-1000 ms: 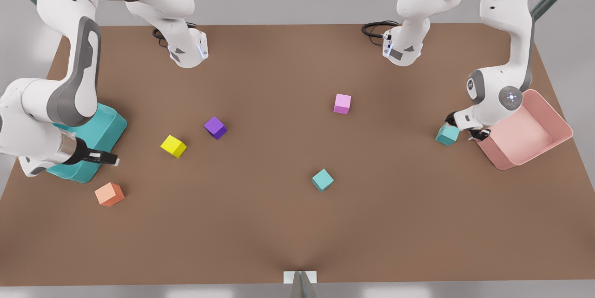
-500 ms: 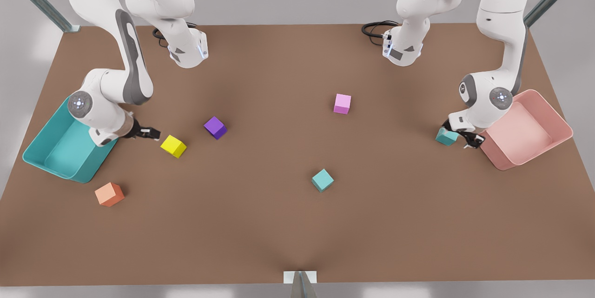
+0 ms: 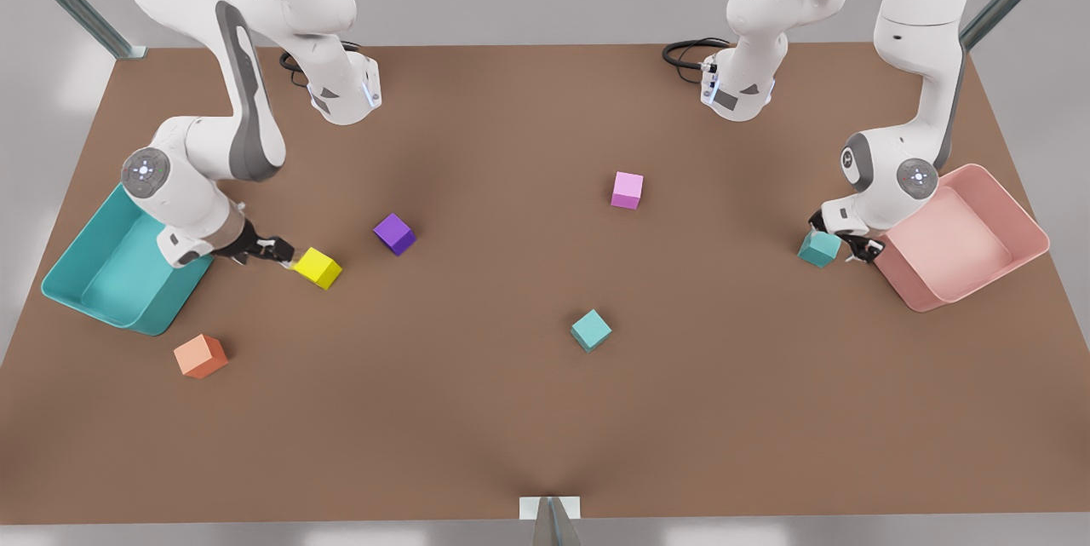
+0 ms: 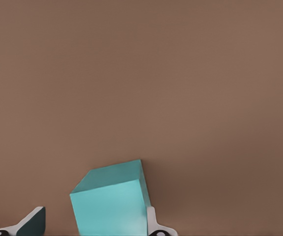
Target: Stack the two blue cubes on top of each other
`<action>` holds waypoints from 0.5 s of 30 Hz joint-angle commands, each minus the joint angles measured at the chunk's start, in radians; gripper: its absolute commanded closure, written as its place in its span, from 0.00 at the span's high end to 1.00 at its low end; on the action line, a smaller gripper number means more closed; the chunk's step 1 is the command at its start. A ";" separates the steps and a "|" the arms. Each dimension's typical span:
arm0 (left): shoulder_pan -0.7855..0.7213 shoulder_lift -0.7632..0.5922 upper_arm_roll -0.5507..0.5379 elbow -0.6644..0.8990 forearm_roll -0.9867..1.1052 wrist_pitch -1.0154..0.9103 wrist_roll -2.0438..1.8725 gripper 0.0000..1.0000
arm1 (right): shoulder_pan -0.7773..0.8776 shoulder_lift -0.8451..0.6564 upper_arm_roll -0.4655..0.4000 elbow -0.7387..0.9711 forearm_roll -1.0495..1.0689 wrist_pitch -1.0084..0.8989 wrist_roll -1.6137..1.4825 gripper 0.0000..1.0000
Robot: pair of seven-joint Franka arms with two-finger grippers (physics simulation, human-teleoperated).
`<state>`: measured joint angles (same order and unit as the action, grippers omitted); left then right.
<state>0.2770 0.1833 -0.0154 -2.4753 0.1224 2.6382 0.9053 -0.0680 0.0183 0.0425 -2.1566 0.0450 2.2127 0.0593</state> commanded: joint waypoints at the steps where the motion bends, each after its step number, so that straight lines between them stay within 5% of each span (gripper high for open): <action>1: 0.004 0.001 0.000 -0.007 -0.001 0.002 -0.042 1.00 | -0.021 -0.021 -0.001 0.044 -0.011 -0.168 0.016 1.00; 15: 0.007 -0.005 0.000 -0.074 -0.003 0.049 -0.131 1.00 | -0.044 -0.067 0.000 0.199 -0.034 -0.527 0.027 1.00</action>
<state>0.2840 0.1778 -0.0161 -2.5454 0.1189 2.6589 0.8503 -0.1509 -0.0509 0.0458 -1.9754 0.0109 1.8506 0.0781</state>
